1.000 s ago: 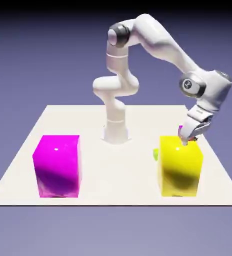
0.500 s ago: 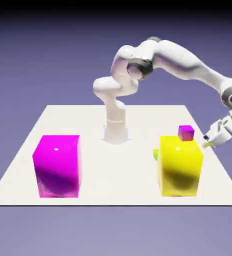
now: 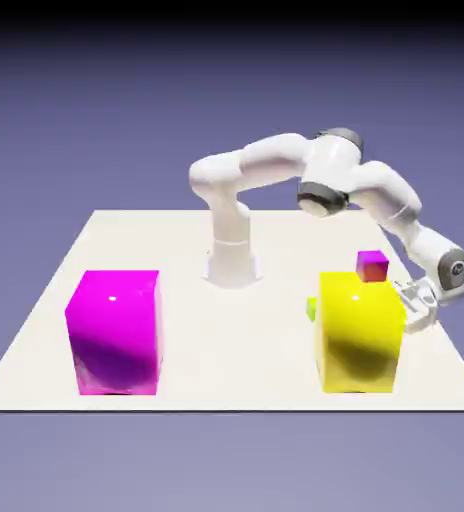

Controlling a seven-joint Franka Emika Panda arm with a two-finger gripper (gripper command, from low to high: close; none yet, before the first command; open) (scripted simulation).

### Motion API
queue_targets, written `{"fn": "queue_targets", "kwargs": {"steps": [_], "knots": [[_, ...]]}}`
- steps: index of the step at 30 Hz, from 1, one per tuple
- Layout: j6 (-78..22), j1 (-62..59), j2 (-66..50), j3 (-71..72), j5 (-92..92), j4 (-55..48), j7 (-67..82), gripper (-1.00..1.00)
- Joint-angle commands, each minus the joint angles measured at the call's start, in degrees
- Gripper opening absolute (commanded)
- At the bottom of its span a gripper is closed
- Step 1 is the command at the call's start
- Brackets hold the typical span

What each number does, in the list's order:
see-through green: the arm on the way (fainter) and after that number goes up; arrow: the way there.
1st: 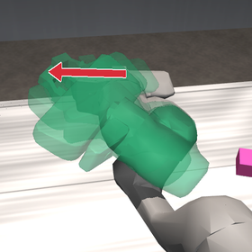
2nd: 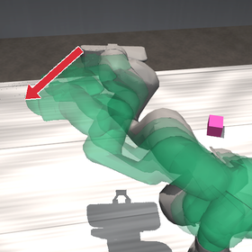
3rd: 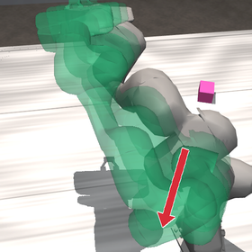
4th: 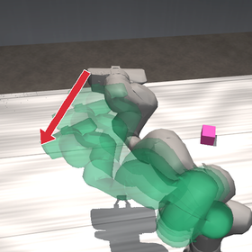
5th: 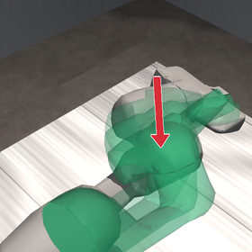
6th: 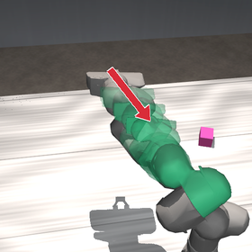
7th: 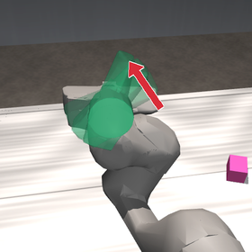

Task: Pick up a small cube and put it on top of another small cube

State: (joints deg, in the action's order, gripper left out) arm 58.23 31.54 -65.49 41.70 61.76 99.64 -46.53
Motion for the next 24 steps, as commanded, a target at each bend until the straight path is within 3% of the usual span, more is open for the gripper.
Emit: {"fn": "queue_targets", "kwargs": {"steps": [1, 6, 10, 20, 24], "knots": [[0.0, 0.0, 0.0, 0.0, 0.0, 0.0, 0.0, -1.0], [-4.68, 4.38, -0.07, 0.87, -2.45, -7.31, 2.51, -1.0], [2.56, 9.66, 7.77, -3.28, -9.6, -9.62, 7.47, -1.0], [-16.05, 9.0, 26.24, -13.45, -10.91, -17.09, 29.43, -1.0], [-14.05, 7.56, 28.83, -13.8, -11.87, -13.31, 29.26, -1.0]]}}
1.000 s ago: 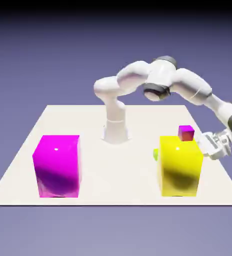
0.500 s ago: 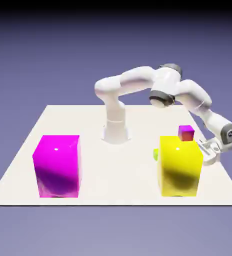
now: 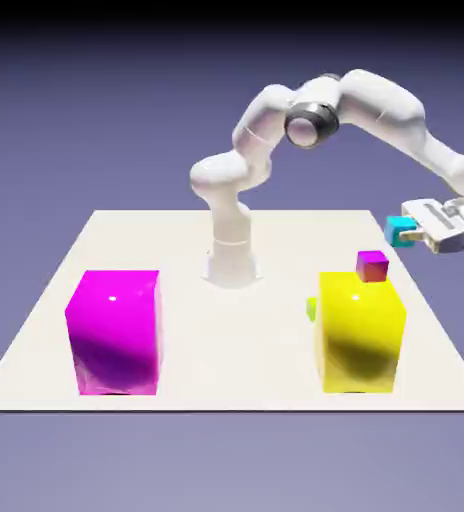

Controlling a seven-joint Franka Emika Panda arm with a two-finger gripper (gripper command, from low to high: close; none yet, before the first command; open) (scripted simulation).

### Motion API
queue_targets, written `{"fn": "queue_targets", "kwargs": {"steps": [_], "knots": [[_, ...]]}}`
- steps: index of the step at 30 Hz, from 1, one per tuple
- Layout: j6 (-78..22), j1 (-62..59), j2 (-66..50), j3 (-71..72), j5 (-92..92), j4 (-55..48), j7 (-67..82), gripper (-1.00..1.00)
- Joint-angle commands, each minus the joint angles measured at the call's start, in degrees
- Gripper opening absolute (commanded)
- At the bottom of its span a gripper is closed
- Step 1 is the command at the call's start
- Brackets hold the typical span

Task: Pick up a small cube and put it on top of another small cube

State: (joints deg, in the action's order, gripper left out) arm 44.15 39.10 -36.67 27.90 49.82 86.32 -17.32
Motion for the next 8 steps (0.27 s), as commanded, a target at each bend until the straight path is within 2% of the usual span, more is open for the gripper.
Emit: {"fn": "queue_targets", "kwargs": {"steps": [1, 5, 6, 8], "knots": [[1.24, -0.85, 0.87, 0.02, -0.29, 2.08, -0.48, -1.0], [5.3, -3.71, 3.8, 0.09, -1.48, 9.05, -2.27, -1.0], [5.3, -3.71, 3.8, 0.09, -1.48, 9.05, -2.27, 1.0], [4.09, -2.86, 2.93, 0.07, -1.13, 6.98, -1.74, 1.0]]}}
